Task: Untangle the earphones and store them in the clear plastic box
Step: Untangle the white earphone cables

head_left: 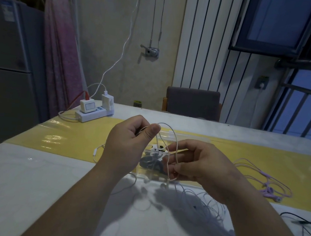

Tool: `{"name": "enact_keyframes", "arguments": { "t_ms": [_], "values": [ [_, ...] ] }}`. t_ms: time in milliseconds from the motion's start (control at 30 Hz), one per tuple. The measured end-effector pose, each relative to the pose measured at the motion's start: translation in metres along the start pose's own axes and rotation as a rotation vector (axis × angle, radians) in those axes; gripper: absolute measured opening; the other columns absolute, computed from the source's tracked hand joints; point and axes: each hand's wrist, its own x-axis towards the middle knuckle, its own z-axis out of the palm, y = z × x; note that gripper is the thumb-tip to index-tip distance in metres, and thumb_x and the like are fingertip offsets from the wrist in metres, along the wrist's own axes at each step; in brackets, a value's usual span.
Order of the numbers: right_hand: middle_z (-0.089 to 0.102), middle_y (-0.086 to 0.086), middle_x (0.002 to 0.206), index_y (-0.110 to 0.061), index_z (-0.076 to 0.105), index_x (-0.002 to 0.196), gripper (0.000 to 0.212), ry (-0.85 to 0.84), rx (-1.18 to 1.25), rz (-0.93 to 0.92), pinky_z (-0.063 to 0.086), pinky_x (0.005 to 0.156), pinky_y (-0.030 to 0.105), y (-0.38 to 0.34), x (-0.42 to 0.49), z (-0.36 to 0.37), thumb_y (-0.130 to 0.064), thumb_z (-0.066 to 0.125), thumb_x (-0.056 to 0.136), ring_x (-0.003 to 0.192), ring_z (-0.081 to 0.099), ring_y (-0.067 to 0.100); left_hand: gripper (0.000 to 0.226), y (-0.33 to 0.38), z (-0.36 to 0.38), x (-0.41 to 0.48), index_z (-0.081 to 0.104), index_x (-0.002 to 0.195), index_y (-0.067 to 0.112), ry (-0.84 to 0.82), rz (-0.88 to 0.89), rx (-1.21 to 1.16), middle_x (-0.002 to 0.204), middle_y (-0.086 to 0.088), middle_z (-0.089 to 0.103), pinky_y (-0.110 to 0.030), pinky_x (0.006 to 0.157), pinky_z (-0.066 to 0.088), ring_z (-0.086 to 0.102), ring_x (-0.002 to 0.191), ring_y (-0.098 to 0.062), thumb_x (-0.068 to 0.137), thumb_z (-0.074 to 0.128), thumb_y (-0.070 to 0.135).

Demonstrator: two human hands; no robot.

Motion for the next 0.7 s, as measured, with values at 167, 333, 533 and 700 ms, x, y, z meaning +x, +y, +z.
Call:
{"name": "enact_keyframes", "arguments": {
  "t_ms": [167, 333, 533, 700],
  "values": [
    [0.073, 0.016, 0.078, -0.001, 0.065, 0.094, 0.031, 0.137, -0.047, -0.134, 0.059, 0.063, 0.033, 0.0008, 0.0030, 0.0010, 0.024, 0.052, 0.084, 0.069, 0.069, 0.026, 0.049, -0.0015, -0.0015, -0.0001, 0.051, 0.065, 0.005, -0.016, 0.007, -0.021, 0.051, 0.011, 0.037, -0.021, 0.049, 0.028, 0.033, 0.051, -0.005, 0.082, 0.061, 0.050],
    [0.074, 0.011, 0.074, -0.003, 0.066, 0.085, 0.038, 0.227, -0.178, -0.264, 0.059, 0.069, 0.031, 0.0021, 0.0060, -0.0004, 0.028, 0.045, 0.080, 0.068, 0.068, 0.022, 0.046, 0.0000, -0.0006, -0.0002, 0.054, 0.066, 0.005, -0.023, 0.013, -0.028, 0.050, 0.013, 0.040, -0.018, 0.049, 0.029, 0.034, 0.051, -0.005, 0.082, 0.061, 0.047],
    [0.072, 0.018, 0.074, -0.012, 0.067, 0.091, 0.029, 0.110, -0.287, -0.144, 0.045, 0.059, 0.034, 0.0008, 0.0028, 0.0007, -0.011, 0.061, 0.062, 0.062, 0.057, 0.024, 0.037, 0.0004, -0.0006, -0.0009, 0.059, 0.066, 0.013, -0.078, 0.010, -0.099, 0.052, 0.012, 0.040, -0.018, 0.050, 0.030, 0.035, 0.052, -0.004, 0.080, 0.063, 0.047],
    [0.068, 0.016, 0.069, 0.000, 0.063, 0.085, 0.028, 0.108, -0.133, -0.114, 0.049, 0.054, 0.024, -0.0001, 0.0035, 0.0026, 0.016, 0.041, 0.088, 0.057, 0.057, 0.020, 0.035, 0.0017, 0.0000, -0.0020, 0.060, 0.066, 0.013, -0.101, 0.024, -0.103, 0.051, 0.012, 0.039, -0.017, 0.049, 0.031, 0.035, 0.051, -0.004, 0.081, 0.063, 0.045]
  ]
}}
